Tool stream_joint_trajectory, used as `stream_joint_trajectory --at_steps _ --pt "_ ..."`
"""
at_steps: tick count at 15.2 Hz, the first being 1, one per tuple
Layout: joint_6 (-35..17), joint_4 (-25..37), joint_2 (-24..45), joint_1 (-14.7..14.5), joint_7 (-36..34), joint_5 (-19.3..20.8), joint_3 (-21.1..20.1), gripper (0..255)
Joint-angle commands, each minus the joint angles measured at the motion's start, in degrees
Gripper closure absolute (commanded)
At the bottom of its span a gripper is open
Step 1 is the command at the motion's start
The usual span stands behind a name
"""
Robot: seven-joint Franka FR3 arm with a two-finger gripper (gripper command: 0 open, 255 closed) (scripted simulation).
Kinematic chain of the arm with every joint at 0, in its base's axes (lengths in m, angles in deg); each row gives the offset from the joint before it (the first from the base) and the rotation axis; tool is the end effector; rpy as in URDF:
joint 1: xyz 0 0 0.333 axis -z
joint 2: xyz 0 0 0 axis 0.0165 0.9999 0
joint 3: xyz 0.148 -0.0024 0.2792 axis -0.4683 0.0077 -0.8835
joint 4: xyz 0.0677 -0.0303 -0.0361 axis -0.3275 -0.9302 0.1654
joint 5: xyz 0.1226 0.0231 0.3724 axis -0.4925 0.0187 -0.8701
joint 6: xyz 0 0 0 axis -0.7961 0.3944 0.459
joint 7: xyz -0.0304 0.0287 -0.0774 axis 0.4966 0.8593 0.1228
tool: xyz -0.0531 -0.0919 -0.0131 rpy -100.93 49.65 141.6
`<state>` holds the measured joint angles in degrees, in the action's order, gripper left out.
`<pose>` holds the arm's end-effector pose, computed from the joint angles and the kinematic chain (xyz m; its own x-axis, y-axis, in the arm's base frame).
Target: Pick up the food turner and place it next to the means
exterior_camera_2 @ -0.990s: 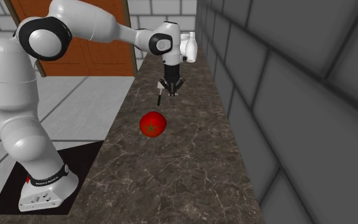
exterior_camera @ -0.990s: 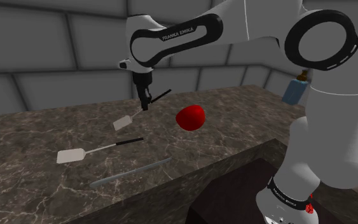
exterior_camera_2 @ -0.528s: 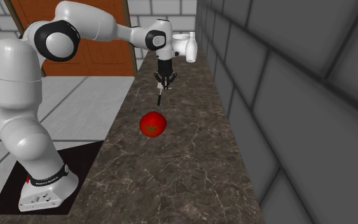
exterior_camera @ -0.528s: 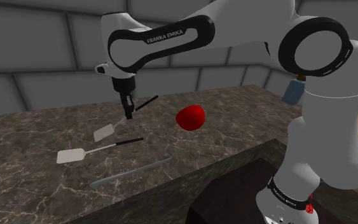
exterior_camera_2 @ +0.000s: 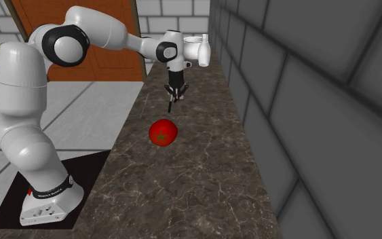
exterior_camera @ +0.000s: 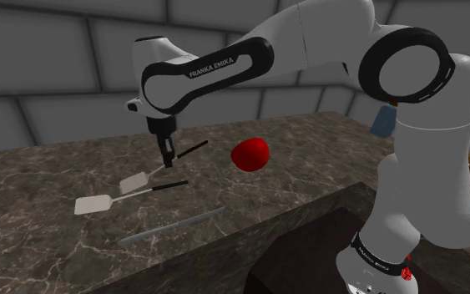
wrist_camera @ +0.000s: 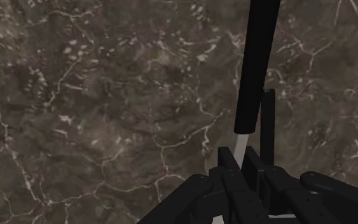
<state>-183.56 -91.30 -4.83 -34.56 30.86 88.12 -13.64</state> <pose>0.5889 0.3049 0.3870 0.3389 0.9385 -0.0667 0.9406 -0.3396 0.0000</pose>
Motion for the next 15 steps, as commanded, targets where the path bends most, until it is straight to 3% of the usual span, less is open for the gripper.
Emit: stream_joint_trajectory --at_steps 1,6,13,14,15 --pt "-1.4 -1.1 0.3 0.0 0.0 0.0 0.0 255" --pt "-4.6 -2.8 1.7 0.1 0.0 -0.2 -0.1 255" --pt "-4.6 -2.8 1.7 0.1 0.0 -0.2 -0.1 255" --pt "-4.6 -2.8 1.7 0.1 0.0 -0.2 -0.1 0" --pt "-4.6 -2.8 1.7 0.1 0.0 -0.2 -0.1 0"
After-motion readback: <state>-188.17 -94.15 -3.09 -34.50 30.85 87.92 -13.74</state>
